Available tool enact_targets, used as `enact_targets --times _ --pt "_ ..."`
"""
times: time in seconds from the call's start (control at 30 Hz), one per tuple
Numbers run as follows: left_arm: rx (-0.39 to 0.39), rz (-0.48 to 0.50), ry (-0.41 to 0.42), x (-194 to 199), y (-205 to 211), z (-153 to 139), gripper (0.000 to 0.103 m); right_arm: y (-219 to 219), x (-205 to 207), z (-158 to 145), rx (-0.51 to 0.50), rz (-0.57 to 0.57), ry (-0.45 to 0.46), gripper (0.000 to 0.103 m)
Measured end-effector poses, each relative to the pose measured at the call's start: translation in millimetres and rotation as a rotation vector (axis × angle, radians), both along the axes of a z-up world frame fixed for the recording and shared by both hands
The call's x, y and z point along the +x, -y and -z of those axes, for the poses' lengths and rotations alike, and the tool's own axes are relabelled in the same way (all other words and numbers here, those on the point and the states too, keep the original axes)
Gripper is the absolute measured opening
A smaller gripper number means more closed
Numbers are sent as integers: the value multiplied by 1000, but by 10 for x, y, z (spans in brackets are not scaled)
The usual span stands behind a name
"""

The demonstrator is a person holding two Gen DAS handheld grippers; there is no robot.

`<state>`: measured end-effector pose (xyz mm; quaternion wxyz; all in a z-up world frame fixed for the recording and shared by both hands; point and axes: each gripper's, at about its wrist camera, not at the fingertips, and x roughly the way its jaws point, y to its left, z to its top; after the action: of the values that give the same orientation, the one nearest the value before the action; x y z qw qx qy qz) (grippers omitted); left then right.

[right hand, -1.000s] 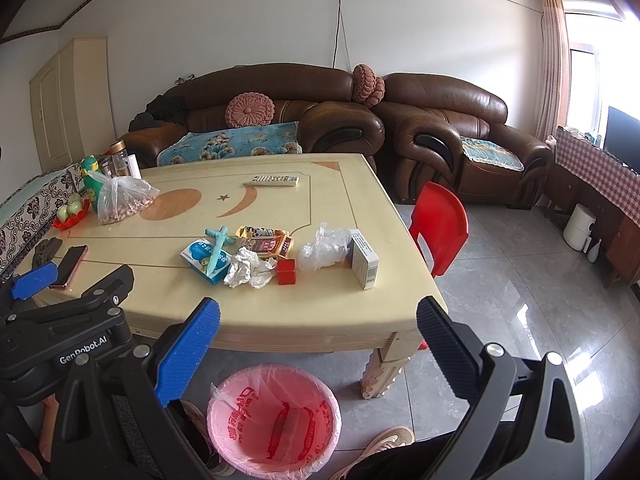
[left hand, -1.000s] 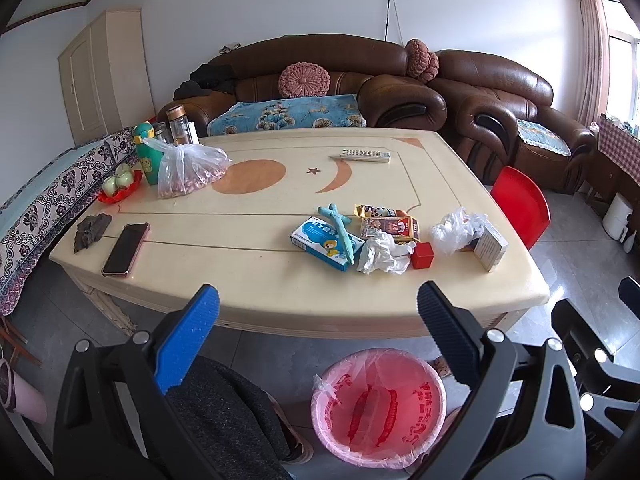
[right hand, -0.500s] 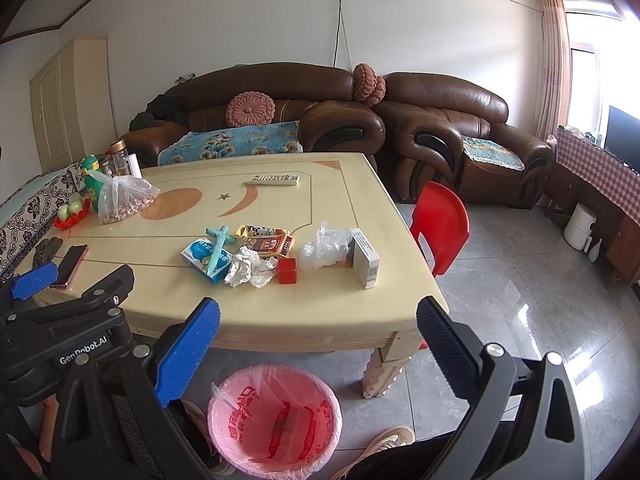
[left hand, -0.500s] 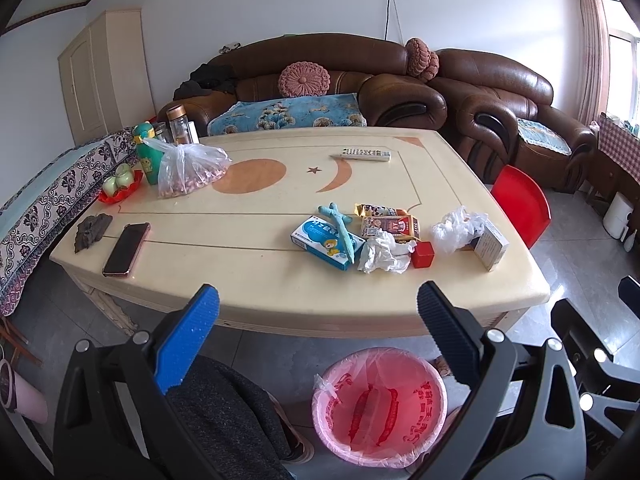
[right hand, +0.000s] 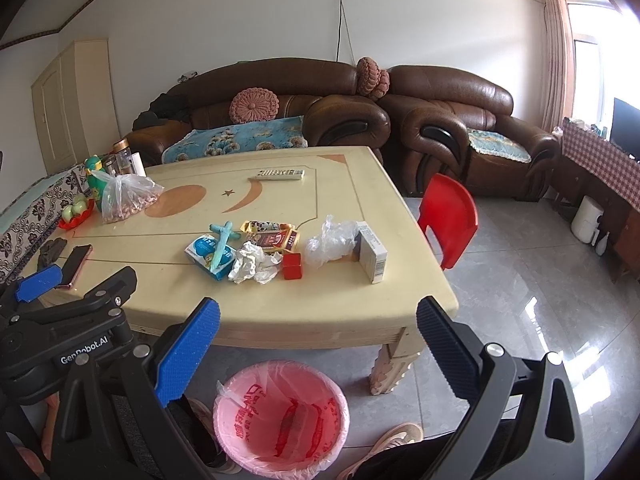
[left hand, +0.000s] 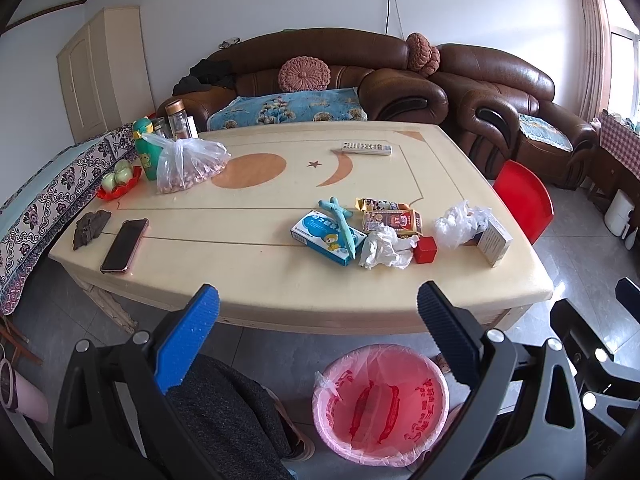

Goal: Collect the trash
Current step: 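Move right tool toward white box while left tool approaches teal toy sword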

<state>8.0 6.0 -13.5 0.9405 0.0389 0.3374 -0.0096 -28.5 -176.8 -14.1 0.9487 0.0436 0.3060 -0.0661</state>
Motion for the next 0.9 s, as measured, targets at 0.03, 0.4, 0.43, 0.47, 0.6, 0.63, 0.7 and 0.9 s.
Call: enact_targets --times 0.03,0.4,0.43,0.47,0.6,0.63,0.7,0.9 --pt "0 0 -7 21 1 15 97 11 10 18 4 -2 -2 97" --pt "-12 -30 -90 408 -30 264 97 167 305 222 14 -8 -36 97" --pt "-11 -34 -95 444 -34 280 97 180 339 239 15 -9 -38 97" --pt "-10 -40 -101 478 -44 294 97 196 372 245 17 -11 -40 97" --pt "-21 -69 -120 641 -110 343 97 263 486 300 24 -10 -38 97" --pt "-20 -78 -123 687 -129 353 97 277 515 307 23 -9 -40 97" --pt "-23 -91 -131 760 -171 372 97 311 576 335 21 -13 -40 97" --pt "-48 -140 -168 1016 -322 470 97 442 737 405 27 -33 -32 97"
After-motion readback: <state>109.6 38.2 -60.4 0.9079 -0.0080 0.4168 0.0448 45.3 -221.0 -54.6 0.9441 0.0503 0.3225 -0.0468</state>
